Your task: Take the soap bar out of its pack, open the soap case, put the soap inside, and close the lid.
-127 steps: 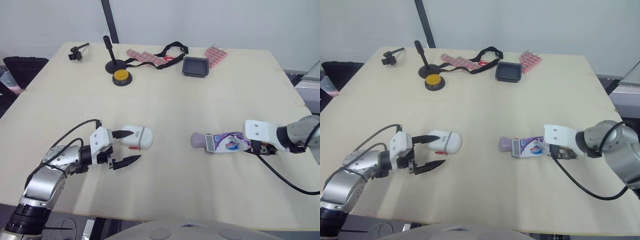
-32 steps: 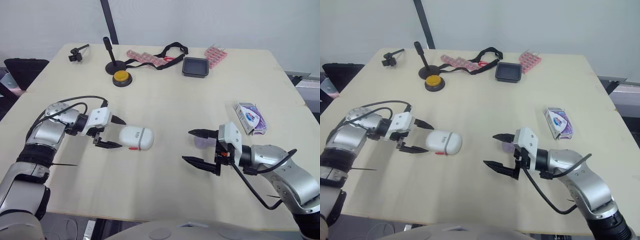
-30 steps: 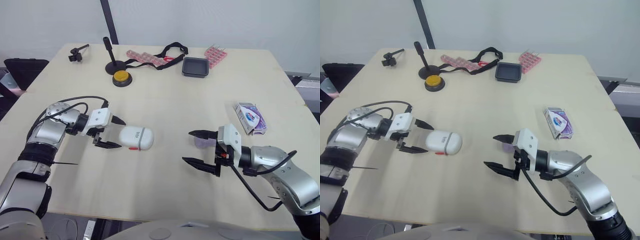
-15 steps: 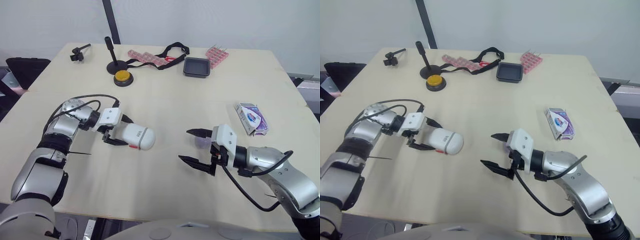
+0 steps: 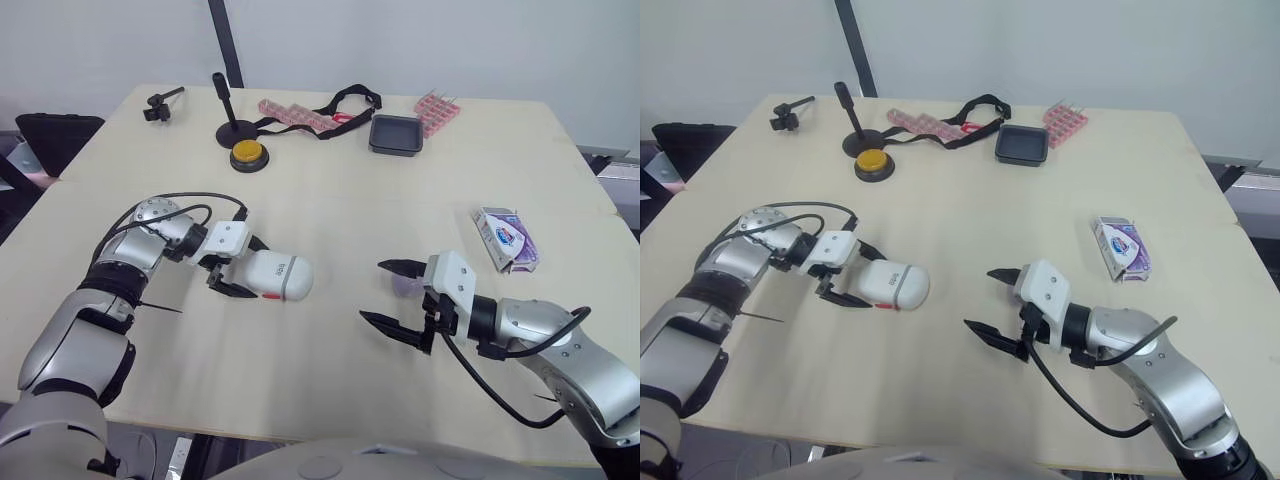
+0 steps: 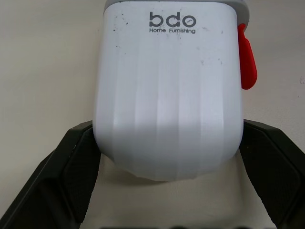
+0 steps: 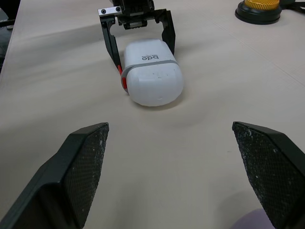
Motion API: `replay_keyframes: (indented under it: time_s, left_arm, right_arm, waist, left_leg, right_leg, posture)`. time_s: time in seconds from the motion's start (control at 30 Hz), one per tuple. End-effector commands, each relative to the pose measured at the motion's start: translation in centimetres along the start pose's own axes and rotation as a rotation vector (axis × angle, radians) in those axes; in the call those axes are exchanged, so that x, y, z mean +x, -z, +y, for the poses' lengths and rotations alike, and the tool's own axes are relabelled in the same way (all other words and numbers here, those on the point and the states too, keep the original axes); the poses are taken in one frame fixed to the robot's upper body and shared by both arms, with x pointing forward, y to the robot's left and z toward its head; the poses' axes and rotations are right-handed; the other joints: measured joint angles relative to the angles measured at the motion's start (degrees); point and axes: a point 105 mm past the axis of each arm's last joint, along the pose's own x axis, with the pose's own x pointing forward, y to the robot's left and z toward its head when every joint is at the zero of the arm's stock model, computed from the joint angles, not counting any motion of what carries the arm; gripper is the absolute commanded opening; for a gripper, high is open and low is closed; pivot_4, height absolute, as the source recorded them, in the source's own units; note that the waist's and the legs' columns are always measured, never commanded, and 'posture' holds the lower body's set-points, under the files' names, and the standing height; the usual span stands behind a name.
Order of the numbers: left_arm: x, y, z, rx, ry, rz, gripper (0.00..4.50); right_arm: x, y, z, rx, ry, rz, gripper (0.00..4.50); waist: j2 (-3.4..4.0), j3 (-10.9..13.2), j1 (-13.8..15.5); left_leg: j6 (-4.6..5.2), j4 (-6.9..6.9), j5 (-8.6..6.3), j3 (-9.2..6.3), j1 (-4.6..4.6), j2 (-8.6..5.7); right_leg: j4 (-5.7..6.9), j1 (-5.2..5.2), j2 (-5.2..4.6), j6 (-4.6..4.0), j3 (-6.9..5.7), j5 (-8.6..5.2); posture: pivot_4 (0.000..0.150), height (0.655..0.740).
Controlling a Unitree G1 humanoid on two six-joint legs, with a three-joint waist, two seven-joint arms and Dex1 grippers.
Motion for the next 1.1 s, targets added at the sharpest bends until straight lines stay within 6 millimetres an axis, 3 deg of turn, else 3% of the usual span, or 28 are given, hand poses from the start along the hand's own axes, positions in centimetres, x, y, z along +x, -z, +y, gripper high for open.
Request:
replay_keyframes:
  time_s: [0.03, 0.53, 0.67, 0.87, 1.1]
  left_arm:
    - [-0.7, -0.9, 0.2, 0.049, 0.022, -0.011, 4.50]
    - [0.2, -1.4, 0.5, 0.052, 0.031, -0.051, 4.50]
    - [0.3, -1.2, 0.4, 0.065, 0.028, -0.044, 3.48]
    - [-0.1, -1.1, 0.6, 0.073, 0.013, -0.036, 3.48]
    - [-1.5, -2.3, 0.7, 0.055, -0.030, -0.088, 3.48]
  right_arm:
    - [0.0, -0.1, -0.2, -0.029, 0.008, -0.015, 4.47]
    - [0.3, -0.2, -0.3, -0.044, 0.012, -0.025, 4.47]
    - [0.3, -0.3, -0.4, -0.044, 0.015, -0.026, 4.50]
    - [0.3, -0.3, -0.4, -0.041, 0.014, -0.025, 4.50]
    - [0.1, -0.7, -1.0, 0.017, 0.032, -0.009, 4.50]
  waist:
    - [0.00, 0.00, 0.03]
    - [-0.01, 0.01, 0.12]
    - [-0.01, 0.01, 0.09]
    - [-0.01, 0.01, 0.11]
    - [-0.03, 0.02, 0.07]
  left_leg:
    - [-0.01, 0.00, -0.01, 0.00, 0.00, 0.00]
    - [-0.02, -0.01, 0.00, 0.00, -0.01, 0.00]
    - [-0.02, -0.01, 0.00, 0.00, 0.00, 0.00]
    - [-0.03, -0.02, 0.00, 0.00, 0.01, 0.00]
    - [-0.07, -0.05, -0.02, 0.00, 0.03, 0.00]
  right_leg:
    - [0.00, 0.00, 0.00, 0.00, 0.00, 0.00]
    - [0.00, 0.00, 0.00, 0.00, 0.00, 0.00]
    - [0.00, 0.00, 0.01, 0.00, 0.00, 0.00]
    - [-0.01, 0.00, 0.01, 0.00, 0.00, 0.00]
    - [-0.02, 0.00, 0.01, 0.00, 0.00, 0.00]
  posture:
    - [0.150, 0.7395]
    - [0.150, 0.7395]
    - [0.150, 0.7395]
    - [0.150, 0.7395]
    - [0.150, 0.7395]
